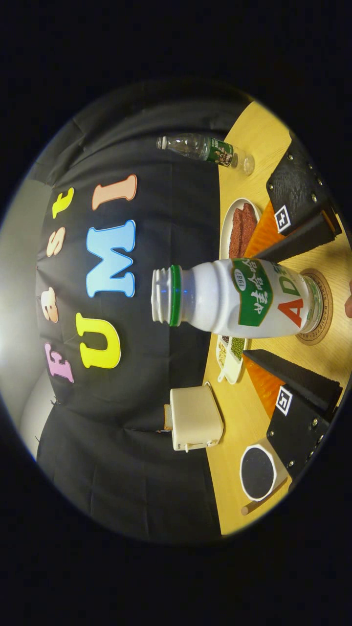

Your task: Take the bottle from table, then pour the juice into the cup, finally place the bottle on the coaster

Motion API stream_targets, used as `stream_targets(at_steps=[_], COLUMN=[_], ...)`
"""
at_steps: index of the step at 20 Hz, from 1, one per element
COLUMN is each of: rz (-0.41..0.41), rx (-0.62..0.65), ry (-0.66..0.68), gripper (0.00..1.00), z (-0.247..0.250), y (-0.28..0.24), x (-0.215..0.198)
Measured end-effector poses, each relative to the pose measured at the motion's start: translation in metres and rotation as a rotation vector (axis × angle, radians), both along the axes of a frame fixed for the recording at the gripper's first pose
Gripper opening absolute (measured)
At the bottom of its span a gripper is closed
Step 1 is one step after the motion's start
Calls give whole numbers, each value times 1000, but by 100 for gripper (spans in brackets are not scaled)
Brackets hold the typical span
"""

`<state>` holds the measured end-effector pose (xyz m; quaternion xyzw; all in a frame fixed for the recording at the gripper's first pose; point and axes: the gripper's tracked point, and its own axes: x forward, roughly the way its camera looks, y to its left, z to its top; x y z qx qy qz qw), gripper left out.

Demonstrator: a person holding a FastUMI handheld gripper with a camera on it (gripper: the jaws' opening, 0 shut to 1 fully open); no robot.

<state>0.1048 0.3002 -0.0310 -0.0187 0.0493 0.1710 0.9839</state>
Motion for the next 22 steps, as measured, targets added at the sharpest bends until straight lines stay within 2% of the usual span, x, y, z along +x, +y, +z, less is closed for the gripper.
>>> stream_targets(at_steps=[5,8,12,18,22], rz=[-35,-14,-92,-150,-188], rx=[-1,61,8,35,1], ry=[-33,-54,-115,-197,-262], gripper=[98,98,98,98,98], z=[19,51,97,176,202], y=[-10,-4,-28,-57,-82], x=[-7,-27,-50,-92,-117])
